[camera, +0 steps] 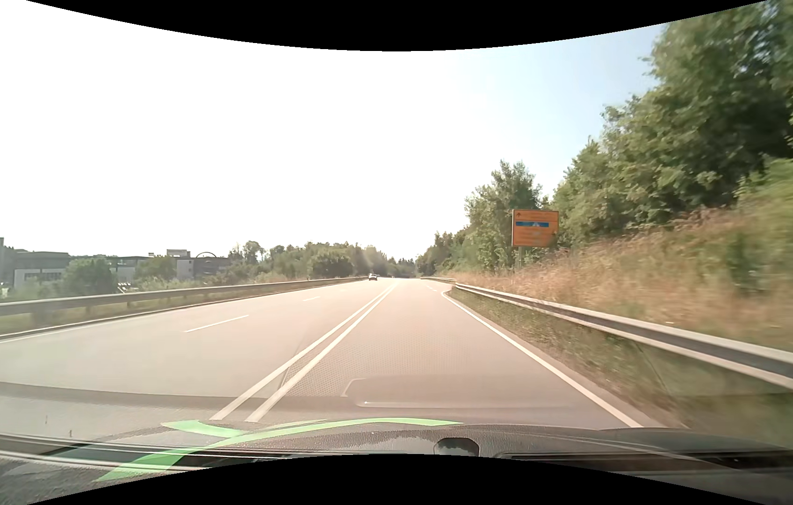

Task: Follow the waypoints while adhering to traffic rules and regulations

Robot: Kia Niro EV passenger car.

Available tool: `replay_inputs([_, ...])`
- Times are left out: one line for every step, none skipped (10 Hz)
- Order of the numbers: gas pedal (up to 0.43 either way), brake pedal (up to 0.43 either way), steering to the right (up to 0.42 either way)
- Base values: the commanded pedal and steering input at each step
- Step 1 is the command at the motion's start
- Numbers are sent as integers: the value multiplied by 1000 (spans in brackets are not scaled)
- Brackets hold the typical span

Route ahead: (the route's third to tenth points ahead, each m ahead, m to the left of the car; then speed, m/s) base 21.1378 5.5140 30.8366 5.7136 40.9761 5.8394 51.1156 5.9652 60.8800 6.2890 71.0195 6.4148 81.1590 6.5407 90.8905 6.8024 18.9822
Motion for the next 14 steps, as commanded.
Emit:
replay_inputs([98,0,1])
replay_inputs([110,0,0])
replay_inputs([110,0,1])
replay_inputs([118,0,1])
replay_inputs([118,0,2])
replay_inputs([118,0,2])
replay_inputs([118,0,5])
replay_inputs([118,0,6])
replay_inputs([118,0,8])
replay_inputs([118,0,9])
replay_inputs([118,0,9])
replay_inputs([118,0,9])
replay_inputs([118,0,9])
replay_inputs([118,0,9])
